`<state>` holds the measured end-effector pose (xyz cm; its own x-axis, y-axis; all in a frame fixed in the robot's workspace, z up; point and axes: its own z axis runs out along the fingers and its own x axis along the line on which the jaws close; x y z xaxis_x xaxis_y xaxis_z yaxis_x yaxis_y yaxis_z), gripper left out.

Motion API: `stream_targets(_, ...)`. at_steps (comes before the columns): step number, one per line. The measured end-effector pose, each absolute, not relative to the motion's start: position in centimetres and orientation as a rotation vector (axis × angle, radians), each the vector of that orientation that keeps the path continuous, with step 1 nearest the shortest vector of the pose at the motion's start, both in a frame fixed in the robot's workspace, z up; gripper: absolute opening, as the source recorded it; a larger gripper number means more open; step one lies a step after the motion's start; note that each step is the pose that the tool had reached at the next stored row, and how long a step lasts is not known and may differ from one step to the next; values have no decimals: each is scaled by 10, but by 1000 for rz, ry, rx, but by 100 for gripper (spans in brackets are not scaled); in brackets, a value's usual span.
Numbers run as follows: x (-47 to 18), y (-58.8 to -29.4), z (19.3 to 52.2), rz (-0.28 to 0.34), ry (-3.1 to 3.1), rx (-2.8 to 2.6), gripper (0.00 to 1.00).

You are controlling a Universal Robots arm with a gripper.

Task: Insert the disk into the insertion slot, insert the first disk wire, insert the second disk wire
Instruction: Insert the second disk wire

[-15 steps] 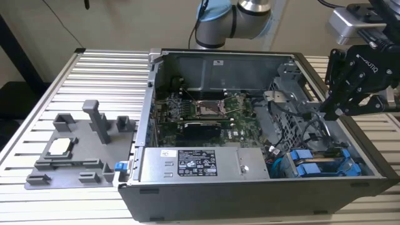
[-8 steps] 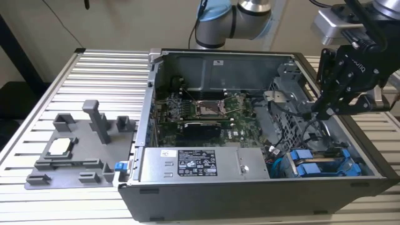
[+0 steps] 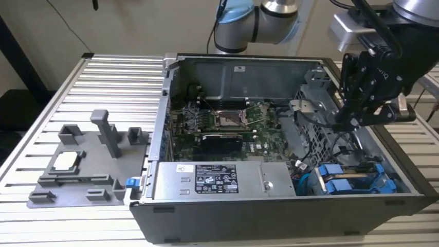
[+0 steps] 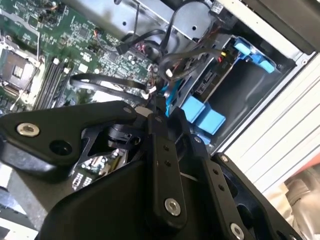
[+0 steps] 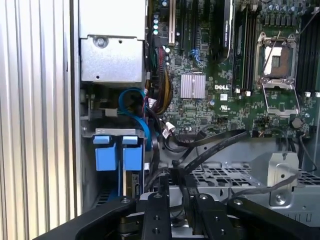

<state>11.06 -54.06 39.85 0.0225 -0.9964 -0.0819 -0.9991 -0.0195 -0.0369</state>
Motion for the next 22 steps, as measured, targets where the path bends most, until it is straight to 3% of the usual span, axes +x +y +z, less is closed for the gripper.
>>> stream_targets(7,108,-537,398,39,2095,-2227,26)
stream_targets(22,89,-521,392,-81,2094,-2267,26)
